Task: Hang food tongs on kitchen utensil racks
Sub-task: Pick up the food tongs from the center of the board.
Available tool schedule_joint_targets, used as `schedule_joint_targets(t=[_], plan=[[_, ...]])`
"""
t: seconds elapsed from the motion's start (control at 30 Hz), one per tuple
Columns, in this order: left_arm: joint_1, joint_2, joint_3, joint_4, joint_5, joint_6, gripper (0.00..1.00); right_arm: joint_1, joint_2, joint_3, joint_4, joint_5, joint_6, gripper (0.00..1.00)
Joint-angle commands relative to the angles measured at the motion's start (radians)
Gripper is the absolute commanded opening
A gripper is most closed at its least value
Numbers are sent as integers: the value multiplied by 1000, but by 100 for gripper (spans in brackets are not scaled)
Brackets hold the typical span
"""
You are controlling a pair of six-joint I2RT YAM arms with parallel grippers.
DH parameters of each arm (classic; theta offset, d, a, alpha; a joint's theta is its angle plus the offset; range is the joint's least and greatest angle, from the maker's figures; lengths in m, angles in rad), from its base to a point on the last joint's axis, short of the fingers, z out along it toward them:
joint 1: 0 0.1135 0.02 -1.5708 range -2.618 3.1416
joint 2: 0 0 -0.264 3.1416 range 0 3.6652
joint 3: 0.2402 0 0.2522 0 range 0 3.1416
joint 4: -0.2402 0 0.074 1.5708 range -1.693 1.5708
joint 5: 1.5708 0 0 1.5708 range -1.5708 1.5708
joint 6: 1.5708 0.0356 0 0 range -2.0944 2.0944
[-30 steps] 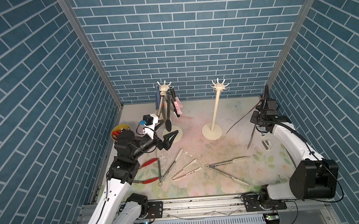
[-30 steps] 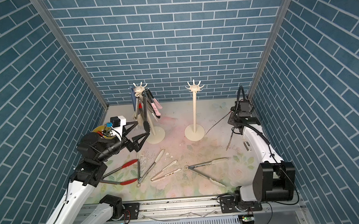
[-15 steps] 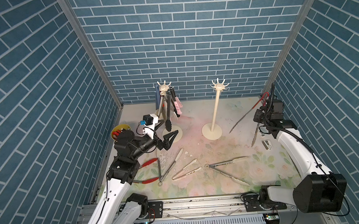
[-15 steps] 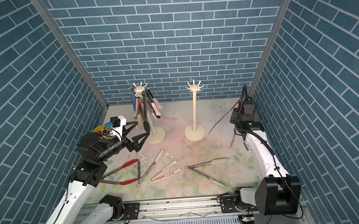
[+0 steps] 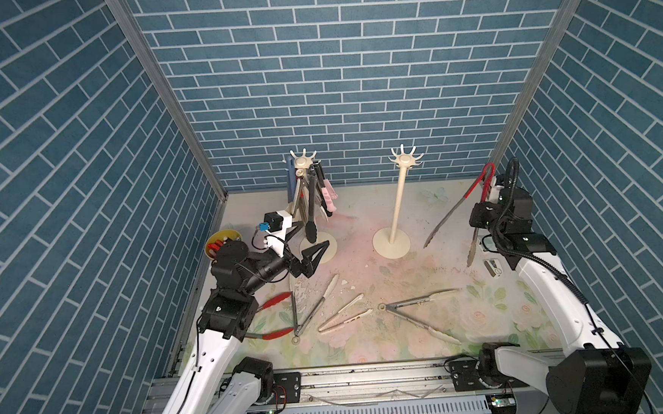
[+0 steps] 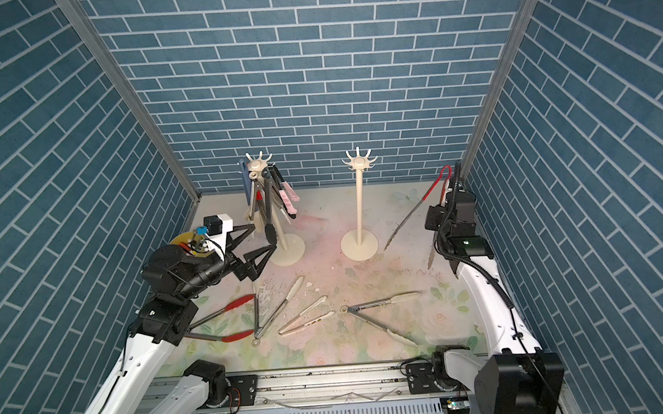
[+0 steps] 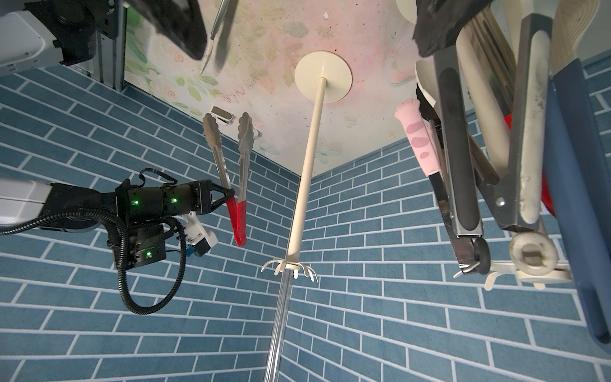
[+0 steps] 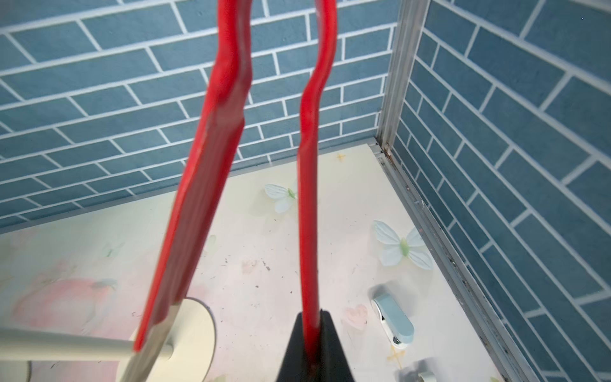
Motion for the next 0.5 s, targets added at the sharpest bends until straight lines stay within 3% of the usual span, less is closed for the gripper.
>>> schedule_joint_targets(t=[0.0, 0.47], plan=[[-6, -7, 15, 4, -5, 10, 99, 2, -51, -11, 103, -100, -79, 0], [-6, -8, 14, 1, -6, 9, 99, 74, -103, -36, 167, -226, -203, 0]])
